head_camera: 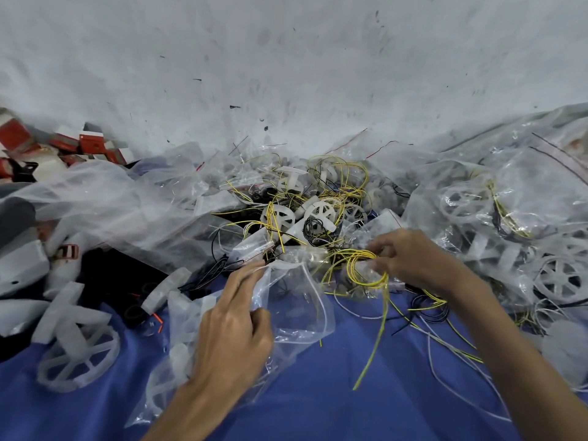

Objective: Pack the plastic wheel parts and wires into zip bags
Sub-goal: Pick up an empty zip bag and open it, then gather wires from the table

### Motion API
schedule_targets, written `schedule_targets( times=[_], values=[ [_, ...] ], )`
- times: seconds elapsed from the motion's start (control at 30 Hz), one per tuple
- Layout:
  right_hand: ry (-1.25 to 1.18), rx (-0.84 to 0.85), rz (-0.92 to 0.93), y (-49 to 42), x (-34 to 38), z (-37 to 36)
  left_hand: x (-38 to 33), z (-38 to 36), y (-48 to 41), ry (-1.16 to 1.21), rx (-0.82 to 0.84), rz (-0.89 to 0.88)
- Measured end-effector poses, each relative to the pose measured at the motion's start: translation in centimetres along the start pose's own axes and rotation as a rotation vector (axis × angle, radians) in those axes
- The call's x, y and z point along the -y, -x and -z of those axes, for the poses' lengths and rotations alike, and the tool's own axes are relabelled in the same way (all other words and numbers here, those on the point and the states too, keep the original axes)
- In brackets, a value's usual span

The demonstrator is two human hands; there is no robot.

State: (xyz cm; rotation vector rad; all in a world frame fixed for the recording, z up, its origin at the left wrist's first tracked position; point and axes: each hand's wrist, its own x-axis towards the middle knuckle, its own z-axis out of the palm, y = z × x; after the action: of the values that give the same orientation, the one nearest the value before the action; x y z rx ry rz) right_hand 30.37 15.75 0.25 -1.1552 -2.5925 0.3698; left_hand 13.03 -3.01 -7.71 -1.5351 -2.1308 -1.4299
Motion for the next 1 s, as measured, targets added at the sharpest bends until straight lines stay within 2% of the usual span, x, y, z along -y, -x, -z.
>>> schedule_targets(
  times=[0.07, 0.27, 0.43, 0.53, 0.6, 0.73, 0.9, 1.0],
  values=[
    [0.032, -0.013, 0.019, 0.0, -0.2, 0.2, 0.0, 0.1, 0.0, 0.001, 0.009, 0.004],
    [-0.213, -0.066, 0.024, 0.1, -0.1, 1.7, -0.1, 0.2, 0.1, 0.007, 0.018, 0.005],
    [0.058, -0.054, -0.081, 1.3, -0.6, 3.2, -0.3, 0.3, 0.0, 0.027, 0.004, -0.009],
    [0.01, -0.056, -0.074, 1.0, -0.5, 2.9, -0.2, 0.2, 0.1, 0.036, 0.0, -0.023],
    [-0.234, -0.079, -0.106, 0.6, -0.4, 2.4, -0.2, 0.3, 0.1, 0.036, -0.003, -0.028],
    [-0.879, 0.006, -0.075, 0.8, 0.6, 1.6, -0.1, 0.3, 0.1, 0.03, -0.003, -0.039],
    [-1.43, 0.157, 0.135, 1.0, 2.7, 1.3, 0.0, 0.1, 0.2, 0.047, 0.002, -0.045],
    [-1.683, 0.246, 0.153, 1.1, 3.0, 0.9, 0.0, 0.2, 0.2, 0.041, -0.019, -0.055]
  ],
)
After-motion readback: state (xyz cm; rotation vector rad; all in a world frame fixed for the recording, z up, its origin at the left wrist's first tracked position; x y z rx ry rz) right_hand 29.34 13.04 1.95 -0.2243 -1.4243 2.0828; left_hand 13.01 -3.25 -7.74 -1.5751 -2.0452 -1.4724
